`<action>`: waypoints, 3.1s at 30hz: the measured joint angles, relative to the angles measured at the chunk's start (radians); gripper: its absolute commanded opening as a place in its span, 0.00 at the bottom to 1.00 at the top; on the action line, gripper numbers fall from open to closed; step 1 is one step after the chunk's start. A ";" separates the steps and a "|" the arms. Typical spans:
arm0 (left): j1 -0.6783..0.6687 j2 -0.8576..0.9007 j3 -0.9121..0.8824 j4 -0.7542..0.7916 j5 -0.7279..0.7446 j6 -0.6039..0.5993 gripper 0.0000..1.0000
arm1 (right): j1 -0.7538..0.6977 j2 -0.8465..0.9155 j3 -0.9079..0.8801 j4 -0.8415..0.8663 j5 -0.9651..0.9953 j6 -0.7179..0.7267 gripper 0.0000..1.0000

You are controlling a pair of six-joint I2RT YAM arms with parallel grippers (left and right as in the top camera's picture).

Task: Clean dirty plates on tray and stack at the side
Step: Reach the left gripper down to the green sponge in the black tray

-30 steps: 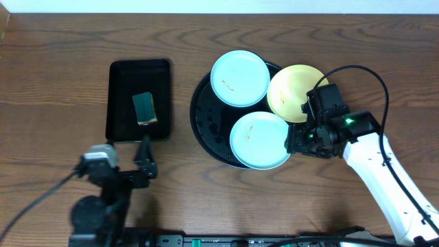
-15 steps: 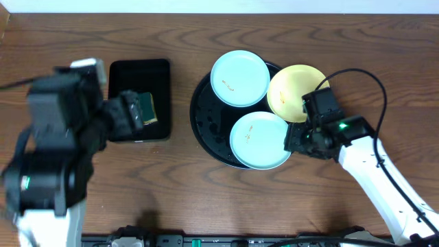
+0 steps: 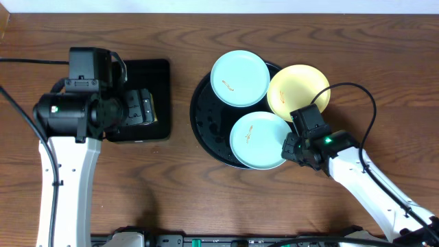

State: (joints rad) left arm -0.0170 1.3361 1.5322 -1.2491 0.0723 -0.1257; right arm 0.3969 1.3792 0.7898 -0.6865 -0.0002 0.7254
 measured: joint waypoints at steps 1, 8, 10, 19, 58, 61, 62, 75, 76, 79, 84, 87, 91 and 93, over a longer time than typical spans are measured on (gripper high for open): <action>0.000 0.004 0.000 -0.003 0.000 0.000 0.86 | 0.000 0.000 -0.009 0.013 0.001 0.008 0.38; 0.000 0.010 0.000 -0.008 0.000 0.000 0.86 | 0.000 0.000 -0.069 0.091 0.005 0.060 0.32; 0.000 0.010 0.000 -0.010 0.000 0.000 0.86 | 0.000 0.000 -0.077 0.100 0.005 0.064 0.29; 0.000 0.010 0.000 -0.026 0.000 0.000 0.86 | 0.000 0.000 -0.103 0.165 0.013 0.079 0.26; 0.000 0.010 -0.008 0.039 -0.027 0.011 0.55 | 0.000 -0.064 0.160 -0.030 0.148 -0.251 0.01; 0.000 0.015 -0.025 0.072 -0.042 0.006 0.57 | 0.000 -0.067 0.175 -0.035 0.163 -0.311 0.01; 0.000 0.021 -0.030 0.086 -0.051 0.001 0.63 | 0.001 -0.066 0.175 -0.041 0.166 -0.323 0.01; 0.000 0.365 -0.051 0.195 -0.101 -0.009 0.76 | 0.005 -0.066 0.175 -0.101 0.132 -0.371 0.01; 0.001 0.392 -0.052 0.208 -0.102 -0.011 0.79 | 0.006 -0.066 0.175 -0.097 0.132 -0.371 0.01; 0.008 0.465 -0.052 0.239 -0.101 -0.011 0.82 | 0.010 -0.066 0.175 -0.087 0.130 -0.371 0.01; 0.026 0.574 -0.052 0.256 -0.102 -0.012 0.82 | 0.009 -0.066 0.175 -0.087 0.130 -0.371 0.01; 0.030 0.630 -0.052 0.275 -0.102 -0.012 0.81 | 0.009 -0.066 0.175 -0.087 0.130 -0.371 0.01; 0.030 0.698 -0.052 0.291 -0.102 -0.011 0.74 | 0.009 -0.066 0.175 -0.087 0.130 -0.371 0.01; 0.030 0.719 -0.052 0.303 -0.102 -0.010 0.66 | 0.009 -0.066 0.175 -0.087 0.130 -0.371 0.01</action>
State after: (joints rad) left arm 0.0132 2.0548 1.4803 -0.9459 -0.0296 -0.1360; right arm 0.4061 1.3128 0.9649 -0.7734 0.1303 0.3546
